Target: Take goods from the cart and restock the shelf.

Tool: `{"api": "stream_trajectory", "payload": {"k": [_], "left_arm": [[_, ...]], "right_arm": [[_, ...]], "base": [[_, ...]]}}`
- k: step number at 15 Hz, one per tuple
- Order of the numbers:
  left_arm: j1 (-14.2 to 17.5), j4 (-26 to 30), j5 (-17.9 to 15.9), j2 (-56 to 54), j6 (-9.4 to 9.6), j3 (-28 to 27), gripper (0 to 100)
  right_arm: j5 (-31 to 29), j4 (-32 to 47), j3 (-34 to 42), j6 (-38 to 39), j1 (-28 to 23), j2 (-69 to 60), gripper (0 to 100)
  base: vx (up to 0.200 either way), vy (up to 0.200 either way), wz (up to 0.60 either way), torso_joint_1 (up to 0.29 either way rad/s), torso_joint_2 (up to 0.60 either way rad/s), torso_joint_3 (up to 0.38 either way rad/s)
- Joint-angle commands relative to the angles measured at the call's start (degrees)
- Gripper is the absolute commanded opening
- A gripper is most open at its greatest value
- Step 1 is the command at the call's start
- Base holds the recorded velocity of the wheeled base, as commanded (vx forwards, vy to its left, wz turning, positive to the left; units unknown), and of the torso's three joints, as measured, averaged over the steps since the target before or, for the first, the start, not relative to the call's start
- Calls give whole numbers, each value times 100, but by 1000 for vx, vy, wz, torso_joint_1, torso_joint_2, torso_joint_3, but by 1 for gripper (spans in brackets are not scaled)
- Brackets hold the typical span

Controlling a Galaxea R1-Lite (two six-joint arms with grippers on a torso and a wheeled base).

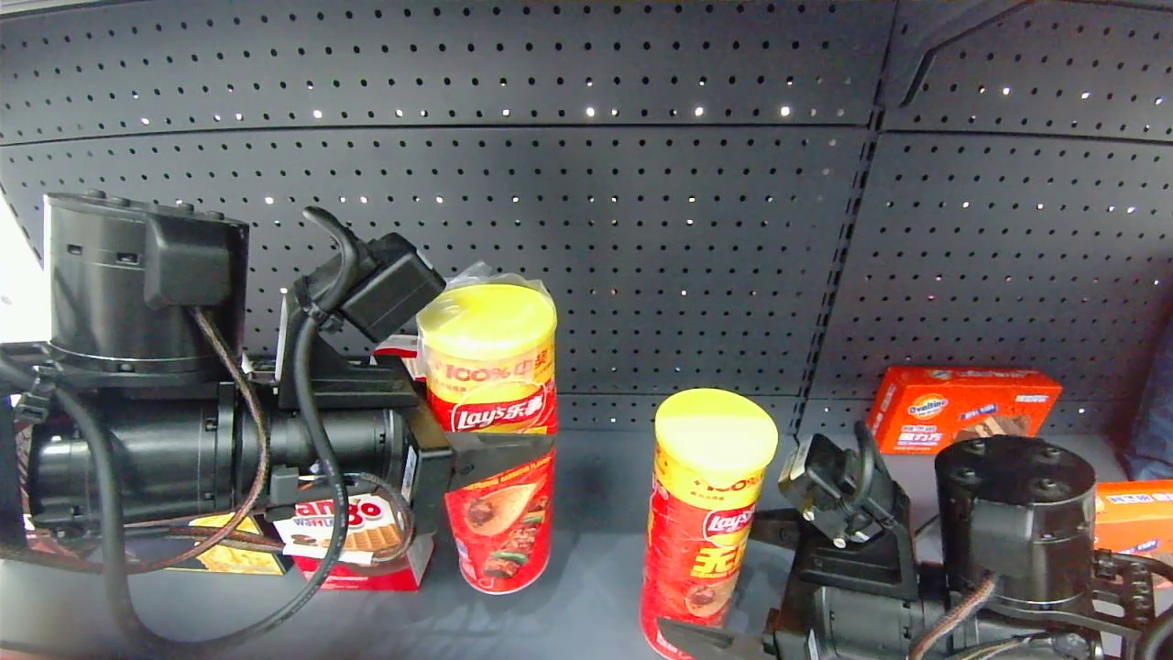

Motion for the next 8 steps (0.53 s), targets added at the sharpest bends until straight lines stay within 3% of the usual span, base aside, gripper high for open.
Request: {"api": "stream_trajectory", "payload": {"k": [1, 8], "left_arm": [[0, 0, -1, -9, -1, -3, 0], [0, -8, -10, 0, -1, 50, 0]], "right_arm": [[7, 2, 223, -1, 8, -253, 100], [122, 2, 496, -10, 8, -428, 100]], "base": [[0, 0, 0, 0, 0, 0], [0, 0, 0, 0, 0, 0]]}}
